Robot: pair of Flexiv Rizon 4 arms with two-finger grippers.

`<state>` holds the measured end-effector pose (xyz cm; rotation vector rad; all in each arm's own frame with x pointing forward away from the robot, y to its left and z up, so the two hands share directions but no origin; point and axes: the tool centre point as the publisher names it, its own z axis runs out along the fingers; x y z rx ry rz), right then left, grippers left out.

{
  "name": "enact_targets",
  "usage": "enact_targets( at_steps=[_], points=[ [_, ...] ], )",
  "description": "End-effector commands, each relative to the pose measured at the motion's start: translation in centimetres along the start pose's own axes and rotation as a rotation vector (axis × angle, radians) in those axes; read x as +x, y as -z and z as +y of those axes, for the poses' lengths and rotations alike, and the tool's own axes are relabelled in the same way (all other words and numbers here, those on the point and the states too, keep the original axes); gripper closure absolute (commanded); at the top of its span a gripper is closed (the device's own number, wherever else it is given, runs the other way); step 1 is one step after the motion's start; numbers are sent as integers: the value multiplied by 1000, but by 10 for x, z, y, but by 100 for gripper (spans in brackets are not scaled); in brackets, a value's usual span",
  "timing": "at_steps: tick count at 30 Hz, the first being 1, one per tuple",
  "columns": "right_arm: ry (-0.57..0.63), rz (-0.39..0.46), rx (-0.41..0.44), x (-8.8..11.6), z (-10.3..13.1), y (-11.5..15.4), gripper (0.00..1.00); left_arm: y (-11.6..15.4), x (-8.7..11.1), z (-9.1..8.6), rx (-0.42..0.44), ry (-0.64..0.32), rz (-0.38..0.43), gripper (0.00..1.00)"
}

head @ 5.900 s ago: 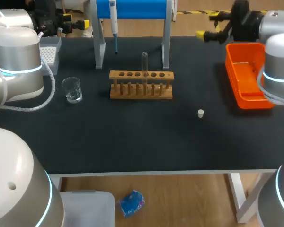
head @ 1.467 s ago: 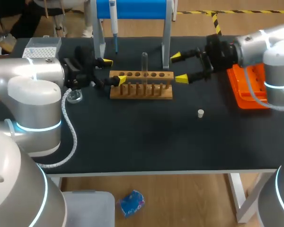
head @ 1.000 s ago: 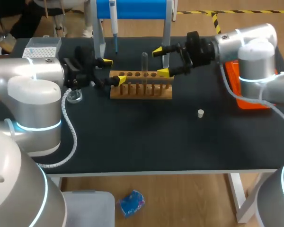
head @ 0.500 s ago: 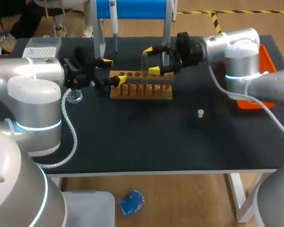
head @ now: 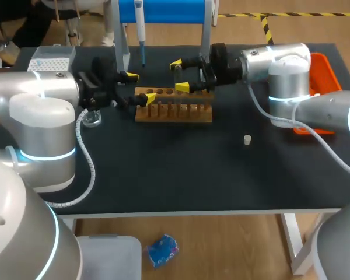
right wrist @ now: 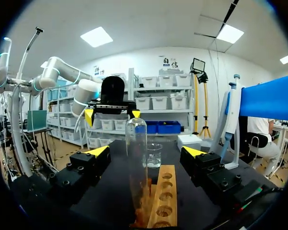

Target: Invert the test tube, pick up the pipette, mount the tip to pipette, aspirate from beaker and dispense into the tube, eject the tip, return the pipette, and cap with the stopper.

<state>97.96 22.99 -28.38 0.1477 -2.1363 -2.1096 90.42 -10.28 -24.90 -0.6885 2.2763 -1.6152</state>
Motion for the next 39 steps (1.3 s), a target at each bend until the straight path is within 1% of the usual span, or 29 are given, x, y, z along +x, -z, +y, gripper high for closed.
enact_targets(
  at_steps=[1, 2, 3, 4, 5, 6, 7, 21, 27, 36, 39],
  points=[
    [-3, -4, 1, 0, -1, -2, 29, 0, 0, 1, 2, -1, -1, 0],
    [-4, -4, 1, 0, -1, -3, 50, 0, 0, 1, 2, -1, -1, 0],
    [-4, -3, 5, 0, -2, -3, 56, 0, 0, 1, 2, -1, -1, 0],
    [-4, -3, 4, 0, -2, -3, 65, 0, 0, 1, 2, -1, -1, 0],
    [-5, -2, 4, 0, -2, -3, 78, 0, 0, 1, 2, -1, -1, 0],
    [-6, -2, 5, 0, -2, -3, 95, 0, 0, 1, 2, -1, -1, 0],
    [-6, -2, 6, 0, -2, -3, 100, 0, 0, 1, 2, -1, -1, 0],
    [0, -7, 17, 4, 2, -2, 100, 0, 0, 1, 2, -1, -1, 0],
    [-12, -13, 10, 7, 6, -1, 100, 0, 0, 1, 2, -1, -1, 0],
    [-37, -21, -6, 13, 4, -1, 100, 0, 0, 1, 2, -1, -1, 0],
    [-30, -19, 0, 14, 5, -2, 100, 0, 0, 1, 2, -1, -1, 0]
  ],
)
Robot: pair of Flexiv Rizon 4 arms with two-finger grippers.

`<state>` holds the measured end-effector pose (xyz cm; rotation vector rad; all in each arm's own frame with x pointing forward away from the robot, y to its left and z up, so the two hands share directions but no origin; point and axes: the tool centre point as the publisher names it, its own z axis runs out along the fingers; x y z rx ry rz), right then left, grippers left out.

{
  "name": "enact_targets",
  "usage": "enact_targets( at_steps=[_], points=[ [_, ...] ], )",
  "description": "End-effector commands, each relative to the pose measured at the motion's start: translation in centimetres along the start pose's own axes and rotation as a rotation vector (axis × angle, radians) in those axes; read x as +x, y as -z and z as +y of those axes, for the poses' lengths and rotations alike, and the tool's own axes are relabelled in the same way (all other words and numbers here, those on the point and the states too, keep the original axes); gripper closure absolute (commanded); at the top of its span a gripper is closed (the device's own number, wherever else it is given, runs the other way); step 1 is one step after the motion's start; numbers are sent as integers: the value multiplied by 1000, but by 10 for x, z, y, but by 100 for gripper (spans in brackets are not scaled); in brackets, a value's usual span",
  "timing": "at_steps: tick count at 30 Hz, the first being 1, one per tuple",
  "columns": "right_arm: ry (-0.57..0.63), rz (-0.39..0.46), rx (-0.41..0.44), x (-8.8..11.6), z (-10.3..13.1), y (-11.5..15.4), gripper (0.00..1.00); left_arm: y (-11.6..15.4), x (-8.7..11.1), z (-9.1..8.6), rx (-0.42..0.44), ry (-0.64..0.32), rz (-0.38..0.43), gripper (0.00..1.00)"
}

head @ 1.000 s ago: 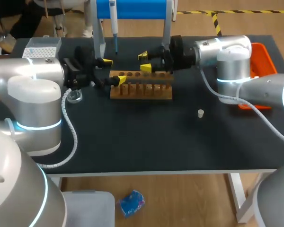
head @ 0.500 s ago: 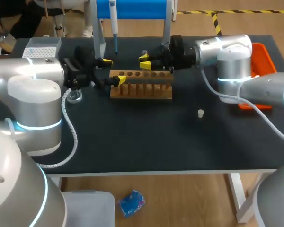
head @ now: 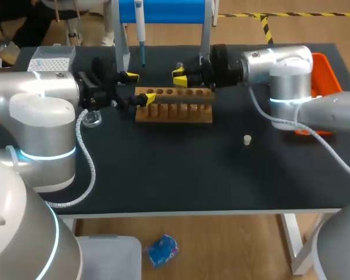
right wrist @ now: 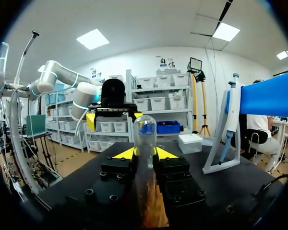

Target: Invert the test tube, pick up the pipette, mount the tip to pipette, aspirate from beaker and dispense into the tube, eject the tip, return the pipette, and cap with the stopper.

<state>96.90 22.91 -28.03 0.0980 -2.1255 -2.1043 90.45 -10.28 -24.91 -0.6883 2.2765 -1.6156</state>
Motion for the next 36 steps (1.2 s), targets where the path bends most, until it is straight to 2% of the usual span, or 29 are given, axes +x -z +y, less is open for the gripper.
enact_targets(
  at_steps=[1, 23, 36],
  points=[
    [6, -4, 8, 4, 3, -1, 100, 0, 0, 1, 2, -1, -1, 0],
    [20, -18, -14, 4, 24, 1, 100, 0, 0, 1, 2, -1, -1, 0],
    [37, -3, 15, 4, 37, 1, 100, 0, 0, 1, 2, -1, -1, 0]
  ],
)
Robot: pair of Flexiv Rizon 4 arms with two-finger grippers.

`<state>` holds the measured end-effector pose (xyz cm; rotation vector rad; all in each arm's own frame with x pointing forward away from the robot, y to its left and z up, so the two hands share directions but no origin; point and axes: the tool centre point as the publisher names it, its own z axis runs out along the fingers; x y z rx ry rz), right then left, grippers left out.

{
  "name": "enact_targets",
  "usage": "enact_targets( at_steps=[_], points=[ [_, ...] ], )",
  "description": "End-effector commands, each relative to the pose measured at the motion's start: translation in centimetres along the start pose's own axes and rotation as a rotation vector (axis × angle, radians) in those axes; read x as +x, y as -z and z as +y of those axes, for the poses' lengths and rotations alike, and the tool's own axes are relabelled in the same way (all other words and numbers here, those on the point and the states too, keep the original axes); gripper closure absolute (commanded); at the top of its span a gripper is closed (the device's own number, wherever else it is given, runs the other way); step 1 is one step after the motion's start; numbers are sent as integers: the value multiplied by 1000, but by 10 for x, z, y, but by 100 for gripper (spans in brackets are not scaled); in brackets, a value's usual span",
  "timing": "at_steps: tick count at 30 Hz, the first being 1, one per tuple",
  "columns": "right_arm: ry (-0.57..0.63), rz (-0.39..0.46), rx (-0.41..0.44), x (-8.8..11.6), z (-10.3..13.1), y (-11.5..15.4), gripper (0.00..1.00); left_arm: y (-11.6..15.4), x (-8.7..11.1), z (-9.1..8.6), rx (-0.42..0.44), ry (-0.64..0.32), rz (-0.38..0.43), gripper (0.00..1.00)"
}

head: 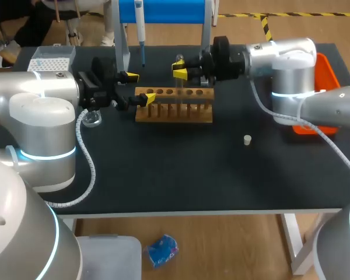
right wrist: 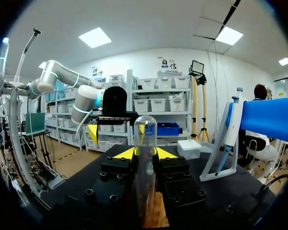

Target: Invert the test tube, pick up the pipette, mount the tip to pipette, aspirate from beaker and dispense into the tube, eject the tip, return the pipette, and cap with the stopper.

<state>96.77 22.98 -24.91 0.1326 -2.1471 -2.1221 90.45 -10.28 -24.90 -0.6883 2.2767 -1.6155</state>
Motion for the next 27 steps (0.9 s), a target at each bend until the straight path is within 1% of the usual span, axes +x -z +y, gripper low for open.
enact_targets(
  at_steps=[1, 15, 27],
  points=[
    [3, 3, 13, 0, 7, 2, 100, 0, 0, 1, 2, -1, -1, 0],
    [-3, 3, 12, 5, 16, 0, 100, 0, 0, 1, 2, -1, -1, 0],
    [-12, -8, 6, 8, 26, 5, 100, 0, 0, 1, 2, -1, -1, 0]
  ],
)
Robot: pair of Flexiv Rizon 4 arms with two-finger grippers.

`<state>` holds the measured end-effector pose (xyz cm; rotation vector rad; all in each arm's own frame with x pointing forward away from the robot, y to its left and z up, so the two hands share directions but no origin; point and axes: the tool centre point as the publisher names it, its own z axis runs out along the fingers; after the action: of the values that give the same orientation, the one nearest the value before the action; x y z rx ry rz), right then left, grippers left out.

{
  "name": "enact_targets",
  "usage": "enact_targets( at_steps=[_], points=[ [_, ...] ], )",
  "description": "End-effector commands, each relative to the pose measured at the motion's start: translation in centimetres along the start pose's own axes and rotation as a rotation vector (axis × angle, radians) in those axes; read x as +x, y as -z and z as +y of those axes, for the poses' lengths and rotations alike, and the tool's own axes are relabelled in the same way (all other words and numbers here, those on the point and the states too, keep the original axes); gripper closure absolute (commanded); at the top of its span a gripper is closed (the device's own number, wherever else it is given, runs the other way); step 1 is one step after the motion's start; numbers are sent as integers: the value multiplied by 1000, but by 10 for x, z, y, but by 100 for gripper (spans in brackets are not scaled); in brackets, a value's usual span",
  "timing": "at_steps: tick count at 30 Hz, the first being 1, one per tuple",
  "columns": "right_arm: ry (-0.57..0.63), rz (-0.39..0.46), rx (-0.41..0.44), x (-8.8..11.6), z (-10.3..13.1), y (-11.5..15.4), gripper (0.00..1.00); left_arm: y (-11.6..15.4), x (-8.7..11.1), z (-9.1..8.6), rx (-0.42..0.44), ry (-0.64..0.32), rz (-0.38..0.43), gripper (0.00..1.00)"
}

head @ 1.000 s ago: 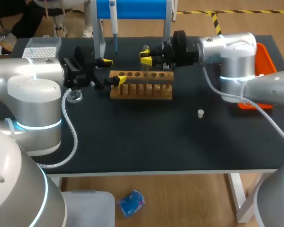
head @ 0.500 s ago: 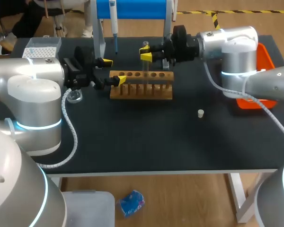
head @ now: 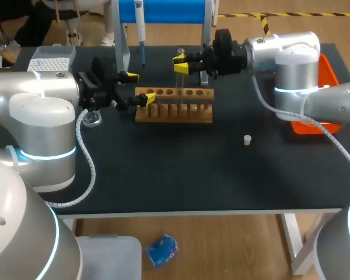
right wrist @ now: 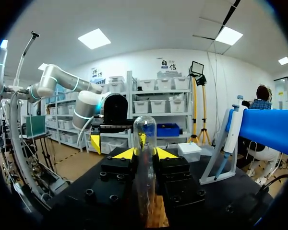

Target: Invert the test tube, pick up the pipette, mount the tip to pipette, aspirate from beaker and dispense into the tube, eject the tip, return the pipette, and cap with the stopper.

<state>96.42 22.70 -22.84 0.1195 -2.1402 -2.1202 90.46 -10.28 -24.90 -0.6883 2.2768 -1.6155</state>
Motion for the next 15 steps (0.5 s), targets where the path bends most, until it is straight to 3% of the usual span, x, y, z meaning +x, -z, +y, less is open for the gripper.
enact_targets(
  at_steps=[1, 15],
  points=[
    [0, -10, 15, 4, 7, 2, 100, 0, 0, 1, 2, -1, -1, 0],
    [26, 1, 32, 11, 28, 4, 100, 0, 0, 1, 2, -1, -1, 0]
  ],
)
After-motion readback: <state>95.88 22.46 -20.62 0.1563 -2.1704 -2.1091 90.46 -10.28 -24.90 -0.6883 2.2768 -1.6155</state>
